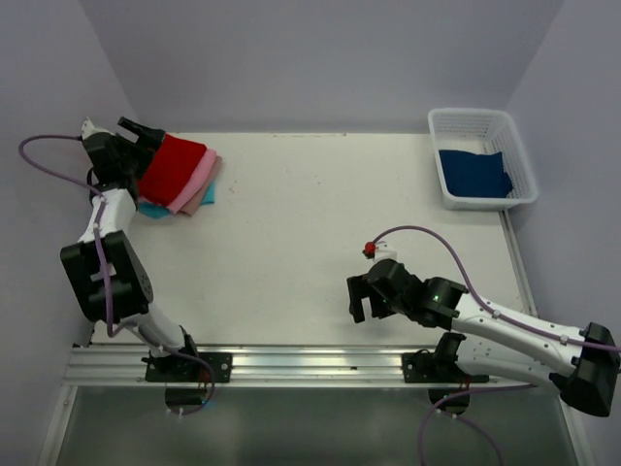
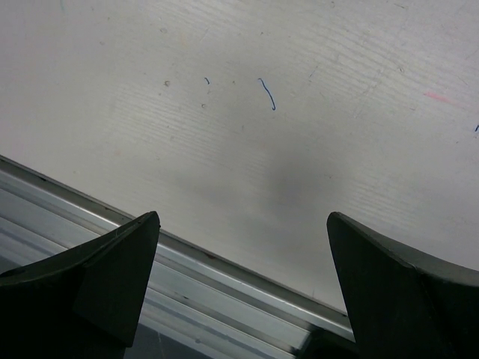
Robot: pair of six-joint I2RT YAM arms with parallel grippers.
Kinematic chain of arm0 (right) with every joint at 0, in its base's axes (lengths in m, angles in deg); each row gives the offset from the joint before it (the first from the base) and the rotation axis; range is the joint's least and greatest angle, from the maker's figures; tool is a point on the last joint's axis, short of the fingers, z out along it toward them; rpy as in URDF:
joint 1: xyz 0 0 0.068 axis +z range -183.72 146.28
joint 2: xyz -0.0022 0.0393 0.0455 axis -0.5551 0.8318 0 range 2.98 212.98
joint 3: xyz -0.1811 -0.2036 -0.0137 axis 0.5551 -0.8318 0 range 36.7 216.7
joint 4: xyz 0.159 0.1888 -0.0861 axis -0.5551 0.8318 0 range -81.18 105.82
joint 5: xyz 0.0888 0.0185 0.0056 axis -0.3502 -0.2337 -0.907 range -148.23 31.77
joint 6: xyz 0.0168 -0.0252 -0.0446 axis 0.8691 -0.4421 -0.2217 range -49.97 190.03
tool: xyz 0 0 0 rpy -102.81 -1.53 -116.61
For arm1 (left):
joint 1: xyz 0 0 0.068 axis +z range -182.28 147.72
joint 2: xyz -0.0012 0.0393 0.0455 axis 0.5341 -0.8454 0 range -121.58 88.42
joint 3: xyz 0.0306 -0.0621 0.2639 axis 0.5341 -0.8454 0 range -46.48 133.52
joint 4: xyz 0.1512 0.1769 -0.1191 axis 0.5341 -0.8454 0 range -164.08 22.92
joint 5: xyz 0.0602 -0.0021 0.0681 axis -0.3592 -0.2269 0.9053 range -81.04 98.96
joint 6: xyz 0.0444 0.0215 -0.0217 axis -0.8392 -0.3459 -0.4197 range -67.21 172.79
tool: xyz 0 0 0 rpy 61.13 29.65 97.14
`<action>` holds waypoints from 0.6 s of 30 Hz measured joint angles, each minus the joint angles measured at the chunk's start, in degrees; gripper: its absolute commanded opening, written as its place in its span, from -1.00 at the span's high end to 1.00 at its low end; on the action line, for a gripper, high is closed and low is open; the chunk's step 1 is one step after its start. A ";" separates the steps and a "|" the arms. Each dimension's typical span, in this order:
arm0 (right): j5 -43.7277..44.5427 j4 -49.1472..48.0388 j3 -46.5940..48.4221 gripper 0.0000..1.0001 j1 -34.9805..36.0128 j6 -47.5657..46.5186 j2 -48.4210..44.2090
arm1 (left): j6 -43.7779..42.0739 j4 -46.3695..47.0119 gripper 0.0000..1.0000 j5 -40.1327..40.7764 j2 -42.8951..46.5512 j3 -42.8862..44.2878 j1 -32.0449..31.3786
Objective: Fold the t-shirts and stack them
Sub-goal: Put the neatly folded tshirt into the corner of the board with the left arm
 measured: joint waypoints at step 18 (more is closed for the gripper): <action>0.44 1.44 0.00 -0.98 0.00 1.16 -4.22 | 3.56 3.93 -1.00 -9.49 -20.50 1.70 2.64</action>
